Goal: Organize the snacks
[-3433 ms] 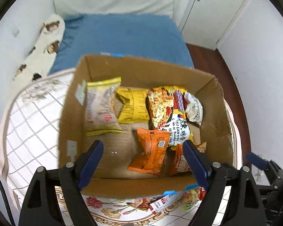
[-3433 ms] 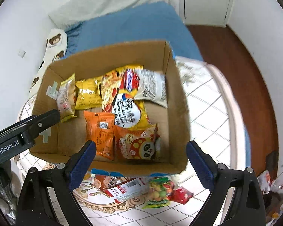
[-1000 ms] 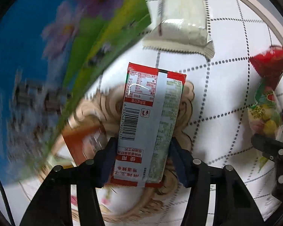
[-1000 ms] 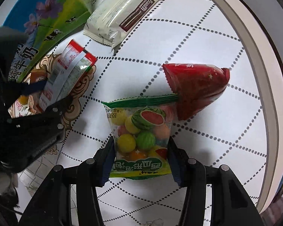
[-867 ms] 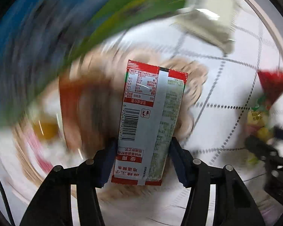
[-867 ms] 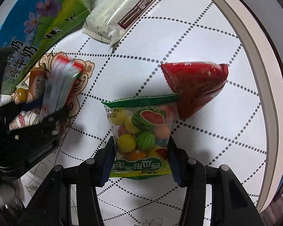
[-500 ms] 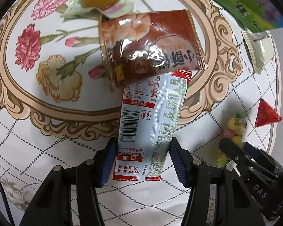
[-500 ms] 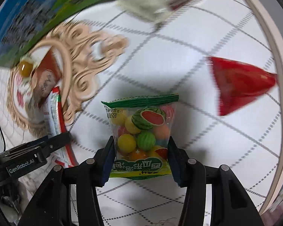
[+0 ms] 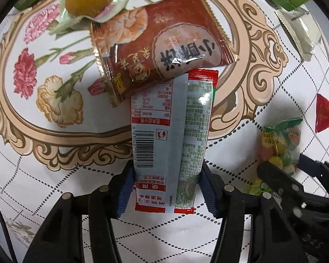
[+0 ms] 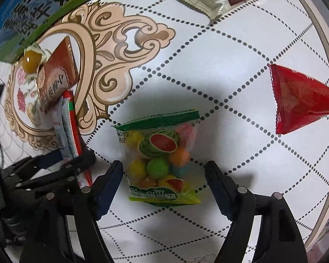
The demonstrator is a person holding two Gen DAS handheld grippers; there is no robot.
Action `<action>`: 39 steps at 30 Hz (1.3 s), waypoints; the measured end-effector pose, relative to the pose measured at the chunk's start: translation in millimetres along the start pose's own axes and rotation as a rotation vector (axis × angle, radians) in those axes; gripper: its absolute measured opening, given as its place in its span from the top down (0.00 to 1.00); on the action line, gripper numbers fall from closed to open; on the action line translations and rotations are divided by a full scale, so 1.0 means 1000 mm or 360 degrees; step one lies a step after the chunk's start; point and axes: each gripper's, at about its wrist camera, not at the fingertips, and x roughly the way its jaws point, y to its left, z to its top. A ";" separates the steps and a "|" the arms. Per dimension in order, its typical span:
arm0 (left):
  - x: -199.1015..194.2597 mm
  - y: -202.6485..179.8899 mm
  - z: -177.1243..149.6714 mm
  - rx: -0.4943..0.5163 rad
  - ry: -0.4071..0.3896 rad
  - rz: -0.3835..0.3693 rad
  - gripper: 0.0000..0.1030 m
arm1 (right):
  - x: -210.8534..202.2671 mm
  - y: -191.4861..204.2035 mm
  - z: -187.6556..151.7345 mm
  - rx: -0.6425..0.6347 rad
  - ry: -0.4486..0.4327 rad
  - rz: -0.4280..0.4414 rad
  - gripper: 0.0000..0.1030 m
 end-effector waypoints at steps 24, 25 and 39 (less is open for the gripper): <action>-0.149 0.040 0.031 0.0042 -0.0244 -0.0269 0.55 | -0.132 0.053 0.026 -0.0138 -0.0332 0.0273 0.50; -0.136 0.040 0.033 0.0049 -0.0194 -0.0236 0.54 | -0.125 0.058 0.033 -0.0126 -0.0315 0.0268 0.50; -0.057 0.038 0.010 0.0841 -0.0054 0.0449 0.43 | -0.063 0.033 0.023 0.0016 -0.0179 0.0265 0.50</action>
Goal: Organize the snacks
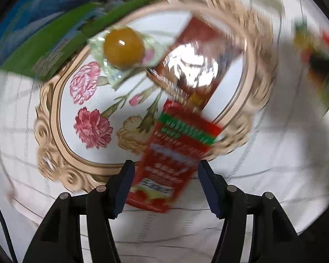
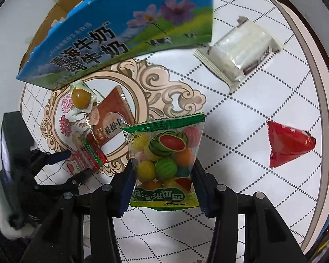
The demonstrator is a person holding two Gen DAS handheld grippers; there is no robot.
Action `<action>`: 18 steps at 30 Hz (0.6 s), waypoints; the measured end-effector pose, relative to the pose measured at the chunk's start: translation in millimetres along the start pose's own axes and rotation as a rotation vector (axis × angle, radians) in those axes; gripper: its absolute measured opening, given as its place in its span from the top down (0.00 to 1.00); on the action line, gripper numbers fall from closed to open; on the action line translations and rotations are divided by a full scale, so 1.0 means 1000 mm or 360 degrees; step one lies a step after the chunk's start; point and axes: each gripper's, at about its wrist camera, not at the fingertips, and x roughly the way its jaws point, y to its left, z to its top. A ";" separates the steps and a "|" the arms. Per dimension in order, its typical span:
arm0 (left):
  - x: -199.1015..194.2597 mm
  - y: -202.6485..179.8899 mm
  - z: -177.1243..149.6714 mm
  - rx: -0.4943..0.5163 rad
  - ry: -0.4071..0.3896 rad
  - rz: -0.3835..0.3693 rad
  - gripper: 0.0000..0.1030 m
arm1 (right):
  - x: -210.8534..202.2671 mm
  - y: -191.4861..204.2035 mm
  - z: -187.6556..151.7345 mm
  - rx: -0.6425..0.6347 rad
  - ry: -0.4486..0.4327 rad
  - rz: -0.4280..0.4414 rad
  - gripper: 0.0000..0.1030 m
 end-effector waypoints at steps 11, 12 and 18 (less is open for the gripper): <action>0.023 0.016 0.003 -0.0358 0.0109 -0.0204 0.45 | 0.020 0.025 -0.004 -0.0085 0.0050 -0.0039 0.50; 0.026 0.025 -0.001 -0.0495 0.0155 -0.0293 0.45 | 0.027 0.028 -0.006 -0.0097 0.0083 -0.0054 0.50; 0.055 0.062 -0.033 -0.1163 0.0218 -0.0856 0.42 | 0.078 0.039 -0.018 -0.0150 0.0282 -0.0102 0.49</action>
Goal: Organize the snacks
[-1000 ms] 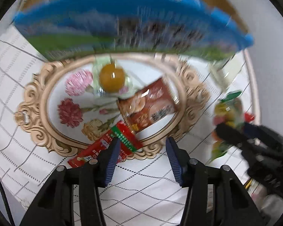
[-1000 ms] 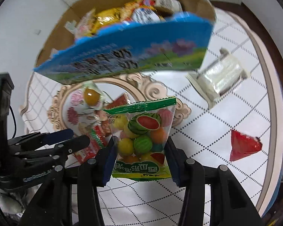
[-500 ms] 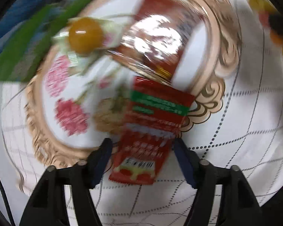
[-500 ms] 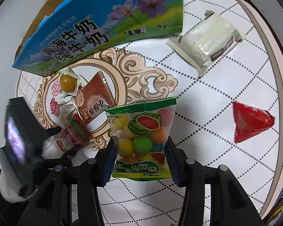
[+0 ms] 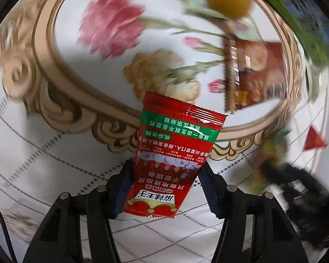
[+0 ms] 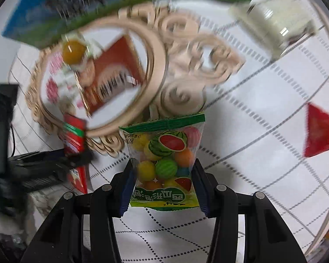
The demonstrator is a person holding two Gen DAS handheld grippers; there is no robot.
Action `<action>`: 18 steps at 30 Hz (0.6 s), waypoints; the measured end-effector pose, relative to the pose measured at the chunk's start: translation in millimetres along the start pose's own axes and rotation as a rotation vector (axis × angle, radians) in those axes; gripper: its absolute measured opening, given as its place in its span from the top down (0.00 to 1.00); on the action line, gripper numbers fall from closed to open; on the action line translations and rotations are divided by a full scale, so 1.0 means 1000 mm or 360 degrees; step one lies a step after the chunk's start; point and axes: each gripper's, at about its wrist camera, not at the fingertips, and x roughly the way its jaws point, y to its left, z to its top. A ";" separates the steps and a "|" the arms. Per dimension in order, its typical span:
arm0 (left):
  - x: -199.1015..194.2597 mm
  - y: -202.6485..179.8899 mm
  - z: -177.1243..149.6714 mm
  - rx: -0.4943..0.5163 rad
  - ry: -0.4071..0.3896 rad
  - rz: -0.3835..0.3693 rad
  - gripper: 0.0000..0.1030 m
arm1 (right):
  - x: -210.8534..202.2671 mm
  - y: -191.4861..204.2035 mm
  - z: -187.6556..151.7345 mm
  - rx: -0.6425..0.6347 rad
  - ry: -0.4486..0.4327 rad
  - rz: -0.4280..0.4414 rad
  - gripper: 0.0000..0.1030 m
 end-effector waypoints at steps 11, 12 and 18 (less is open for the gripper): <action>0.004 -0.047 -0.016 0.0313 -0.0194 0.0311 0.55 | 0.017 0.013 0.005 -0.0002 -0.0020 -0.0100 0.49; -0.003 -0.052 -0.017 0.0319 -0.0222 0.0301 0.56 | 0.014 0.012 0.003 -0.0001 -0.0033 -0.0087 0.49; -0.063 -0.076 -0.023 0.0362 -0.0364 0.0119 0.56 | -0.031 0.011 -0.003 0.0052 -0.0135 0.0083 0.51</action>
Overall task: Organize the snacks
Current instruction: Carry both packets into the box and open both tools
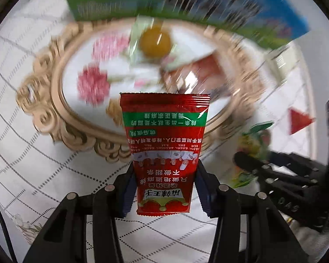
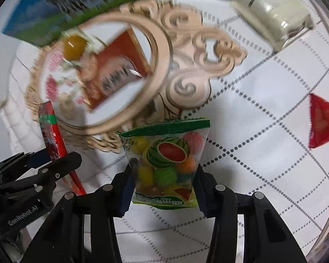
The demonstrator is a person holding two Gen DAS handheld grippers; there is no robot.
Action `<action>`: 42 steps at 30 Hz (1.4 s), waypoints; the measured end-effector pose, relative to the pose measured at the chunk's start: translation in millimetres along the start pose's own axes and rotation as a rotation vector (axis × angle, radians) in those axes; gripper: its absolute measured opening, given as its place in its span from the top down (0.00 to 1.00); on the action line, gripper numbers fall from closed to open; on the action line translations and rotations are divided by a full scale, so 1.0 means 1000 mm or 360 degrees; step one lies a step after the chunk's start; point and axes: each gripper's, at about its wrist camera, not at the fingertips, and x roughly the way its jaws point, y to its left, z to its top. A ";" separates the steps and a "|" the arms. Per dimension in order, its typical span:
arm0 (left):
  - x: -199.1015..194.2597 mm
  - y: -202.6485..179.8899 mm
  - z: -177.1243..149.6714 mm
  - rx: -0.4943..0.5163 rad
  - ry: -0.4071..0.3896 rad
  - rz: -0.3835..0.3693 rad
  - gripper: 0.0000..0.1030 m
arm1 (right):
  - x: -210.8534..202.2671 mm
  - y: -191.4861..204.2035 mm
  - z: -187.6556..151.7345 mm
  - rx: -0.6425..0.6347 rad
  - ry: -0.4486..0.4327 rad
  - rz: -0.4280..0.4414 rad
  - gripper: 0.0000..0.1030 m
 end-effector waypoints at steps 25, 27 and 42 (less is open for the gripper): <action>-0.081 0.057 0.242 -0.0114 0.0012 0.0083 0.53 | -0.092 0.119 0.231 -0.0126 -0.0271 0.0262 0.51; -0.072 0.060 0.242 -0.0132 0.0047 0.0109 0.51 | -0.076 0.117 0.236 -0.0093 -0.0192 0.0283 0.49; -0.050 0.046 0.230 -0.0074 0.0061 0.0166 0.22 | -0.058 0.105 0.238 -0.0163 -0.0128 0.0022 0.08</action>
